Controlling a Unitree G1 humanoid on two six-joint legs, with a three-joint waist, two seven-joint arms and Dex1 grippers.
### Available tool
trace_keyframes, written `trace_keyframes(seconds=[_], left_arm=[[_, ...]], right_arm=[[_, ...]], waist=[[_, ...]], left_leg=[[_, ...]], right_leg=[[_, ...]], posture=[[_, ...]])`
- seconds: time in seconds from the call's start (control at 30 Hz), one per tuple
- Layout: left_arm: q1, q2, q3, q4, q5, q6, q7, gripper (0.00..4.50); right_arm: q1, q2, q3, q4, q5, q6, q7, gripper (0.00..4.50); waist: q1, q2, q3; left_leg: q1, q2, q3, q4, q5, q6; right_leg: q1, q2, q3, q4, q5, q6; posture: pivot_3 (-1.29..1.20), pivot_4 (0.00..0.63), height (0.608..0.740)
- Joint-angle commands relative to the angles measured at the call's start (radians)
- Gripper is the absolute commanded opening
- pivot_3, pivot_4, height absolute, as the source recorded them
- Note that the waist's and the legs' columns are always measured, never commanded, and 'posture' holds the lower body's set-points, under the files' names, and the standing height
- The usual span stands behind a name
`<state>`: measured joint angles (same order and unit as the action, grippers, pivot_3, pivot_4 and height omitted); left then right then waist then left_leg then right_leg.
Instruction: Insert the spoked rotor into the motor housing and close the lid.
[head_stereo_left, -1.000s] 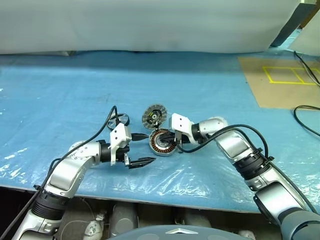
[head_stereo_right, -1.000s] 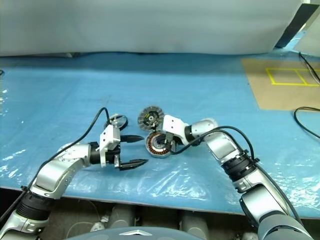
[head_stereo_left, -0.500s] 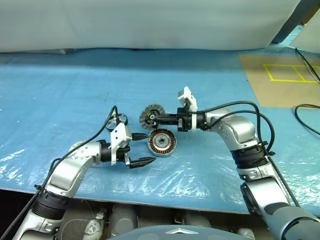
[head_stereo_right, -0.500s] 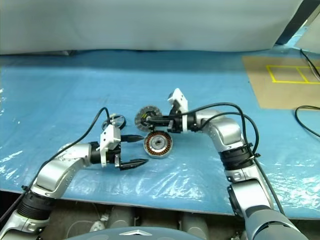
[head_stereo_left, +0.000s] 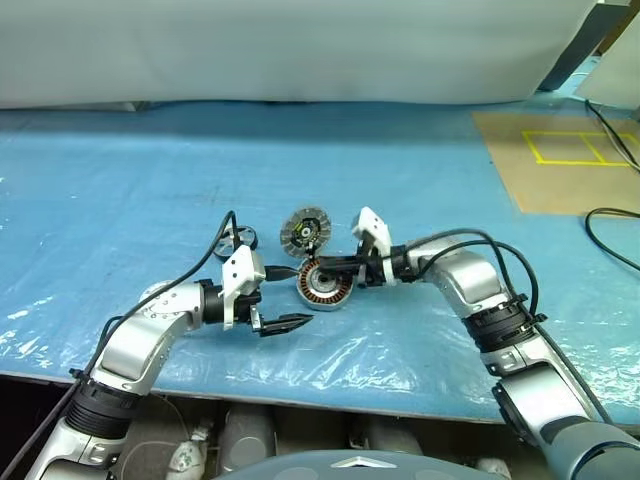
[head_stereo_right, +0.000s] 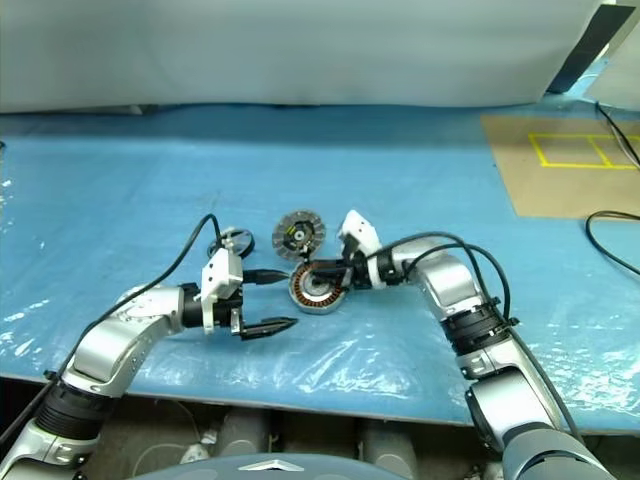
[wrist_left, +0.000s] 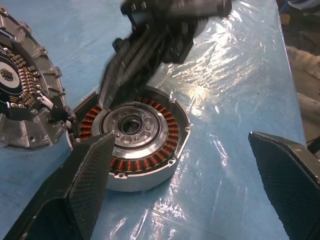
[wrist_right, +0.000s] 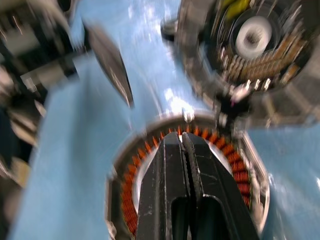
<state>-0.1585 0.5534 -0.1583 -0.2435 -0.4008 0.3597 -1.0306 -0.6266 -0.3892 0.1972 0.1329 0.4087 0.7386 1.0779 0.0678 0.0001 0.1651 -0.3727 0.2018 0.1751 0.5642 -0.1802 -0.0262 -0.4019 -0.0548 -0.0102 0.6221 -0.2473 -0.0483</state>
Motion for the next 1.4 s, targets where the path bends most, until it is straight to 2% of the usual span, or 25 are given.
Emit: trace_keyframes(seconds=[0.03,0.13,0.23,0.3,0.43,0.53,0.67,0.73,0.83,0.97,1.07,1.17,1.2,1.23,1.33,1.4], left_arm=[[-0.010,0.004,0.011,-0.018,-0.014,-0.005,-0.005,4.50],[-0.007,0.005,0.009,-0.012,-0.011,-0.012,-0.010,4.50],[-0.002,0.005,0.008,-0.012,-0.010,-0.014,-0.011,4.50],[-0.001,0.004,0.007,-0.012,-0.010,-0.014,-0.011,4.50],[-0.004,0.004,0.010,-0.007,-0.010,-0.017,-0.010,4.50],[-0.005,0.005,0.012,-0.003,-0.010,-0.019,-0.011,4.50],[-0.004,0.003,0.013,0.002,-0.011,-0.023,-0.014,4.50],[-0.003,0.003,0.013,0.004,-0.011,-0.025,-0.016,4.50],[-0.002,0.003,0.012,0.006,-0.010,-0.028,-0.019,4.50],[-0.002,-0.001,0.006,0.009,-0.007,-0.033,-0.017,4.50],[-0.001,0.000,0.008,0.009,-0.007,-0.036,-0.018,4.50],[0.000,0.005,0.016,0.008,-0.012,-0.035,-0.020,4.50],[0.002,0.006,0.017,0.008,-0.013,-0.036,-0.020,4.50],[0.003,0.008,0.019,0.009,-0.013,-0.036,-0.021,4.50],[0.003,0.011,0.021,0.010,-0.017,-0.034,-0.023,4.50],[0.000,0.012,0.020,0.013,-0.017,-0.034,-0.023,4.50]], right_arm=[[-0.040,0.010,-0.078,-0.055,0.087,0.065,-0.013,0.03],[-0.011,-0.009,0.000,-0.082,0.024,0.043,-0.021,0.03],[0.071,-0.117,0.258,-0.062,-0.245,-0.177,-0.011,0.03],[0.103,-0.152,0.343,-0.012,-0.342,-0.260,-0.016,0.03],[0.102,-0.134,0.277,-0.007,-0.279,-0.236,0.015,0.03],[0.061,-0.090,0.196,0.011,-0.220,-0.188,0.002,0.03],[-0.025,-0.009,0.009,-0.025,-0.016,-0.037,0.011,0.03],[-0.032,0.000,-0.022,-0.081,0.045,0.018,0.025,0.03],[0.012,-0.033,0.070,-0.136,-0.014,-0.012,0.043,0.03],[0.084,-0.104,0.315,0.046,-0.313,-0.223,-0.024,0.03],[0.144,-0.167,0.386,0.060,-0.384,-0.351,0.033,0.03],[0.133,-0.134,0.307,0.033,-0.303,-0.307,0.031,0.03],[0.122,-0.117,0.269,0.023,-0.260,-0.274,0.033,0.03],[0.099,-0.089,0.207,0.011,-0.191,-0.216,0.034,0.03],[0.037,-0.046,0.085,-0.008,-0.068,-0.105,0.038,0.03],[0.013,-0.030,0.039,-0.021,-0.027,-0.064,0.032,0.03]], waist=[[0.001,0.000,0.000],[0.002,0.000,0.000],[0.004,0.000,0.000],[0.003,0.002,-0.001],[0.001,0.001,-0.002],[0.001,0.001,-0.002],[0.000,0.001,-0.001],[0.001,0.001,-0.001],[0.002,0.001,-0.002],[0.002,0.002,-0.001],[0.001,0.004,-0.005],[0.007,0.004,-0.005],[0.007,0.003,-0.005],[0.007,0.002,-0.004],[0.001,0.001,-0.003],[0.000,0.001,-0.003]], left_leg=[[-0.002,0.000,0.000,0.000,0.001,0.001],[-0.003,0.002,0.001,-0.002,0.002,0.002],[-0.004,0.003,0.001,-0.002,0.001,0.001],[-0.006,0.002,0.000,-0.001,-0.001,-0.003],[0.008,0.002,0.000,-0.002,-0.002,-0.002],[0.011,0.001,0.000,-0.002,-0.002,-0.001],[0.006,0.001,0.000,-0.001,-0.002,-0.002],[-0.001,0.001,0.000,0.000,-0.001,-0.001],[-0.004,0.002,0.000,0.000,0.001,0.001],[-0.005,0.003,0.000,-0.002,0.000,0.000],[0.000,0.000,0.000,-0.002,-0.002,-0.003],[0.018,0.001,0.000,-0.004,-0.004,0.000],[0.023,0.000,0.000,-0.004,-0.004,0.001],[0.026,0.000,-0.001,-0.004,-0.004,0.001],[0.023,0.000,-0.003,-0.004,-0.004,0.001],[0.017,0.000,-0.003,-0.002,-0.004,0.001]], right_leg=[[-0.001,0.001,0.000,0.000,0.000,0.000],[-0.002,0.001,-0.003,0.000,0.000,0.000],[-0.002,0.001,-0.006,0.000,0.000,0.000],[-0.001,0.001,-0.009,-0.002,0.000,0.000],[0.011,0.000,-0.007,-0.004,-0.004,-0.001],[0.015,-0.001,-0.006,-0.004,-0.004,-0.001],[0.009,0.000,-0.006,-0.002,-0.004,-0.002],[0.002,0.000,-0.005,0.001,-0.004,-0.002],[-0.001,0.001,-0.007,0.001,-0.002,0.001],[-0.001,0.001,-0.011,0.000,-0.002,0.001],[0.005,-0.001,-0.008,0.000,-0.004,-0.002],[0.023,-0.003,-0.009,-0.004,-0.009,0.001],[0.028,-0.004,-0.008,-0.005,-0.013,0.008],[0.031,-0.004,-0.008,-0.005,-0.013,0.008],[0.027,-0.004,-0.007,-0.005,-0.012,0.007],[0.019,-0.004,-0.007,-0.002,-0.007,-0.001]], posture=[[0.00,0.150,0.740],[0.00,0.150,0.740],[0.00,0.150,0.740],[0.00,0.150,0.740],[0.00,0.150,0.740],[0.00,0.150,0.740],[0.00,0.150,0.740],[0.00,0.150,0.740],[0.00,0.150,0.740],[0.00,0.150,0.740],[0.00,0.150,0.740],[0.00,0.150,0.740],[0.00,0.150,0.740],[0.00,0.150,0.740],[0.00,0.150,0.740],[0.00,0.150,0.740]])
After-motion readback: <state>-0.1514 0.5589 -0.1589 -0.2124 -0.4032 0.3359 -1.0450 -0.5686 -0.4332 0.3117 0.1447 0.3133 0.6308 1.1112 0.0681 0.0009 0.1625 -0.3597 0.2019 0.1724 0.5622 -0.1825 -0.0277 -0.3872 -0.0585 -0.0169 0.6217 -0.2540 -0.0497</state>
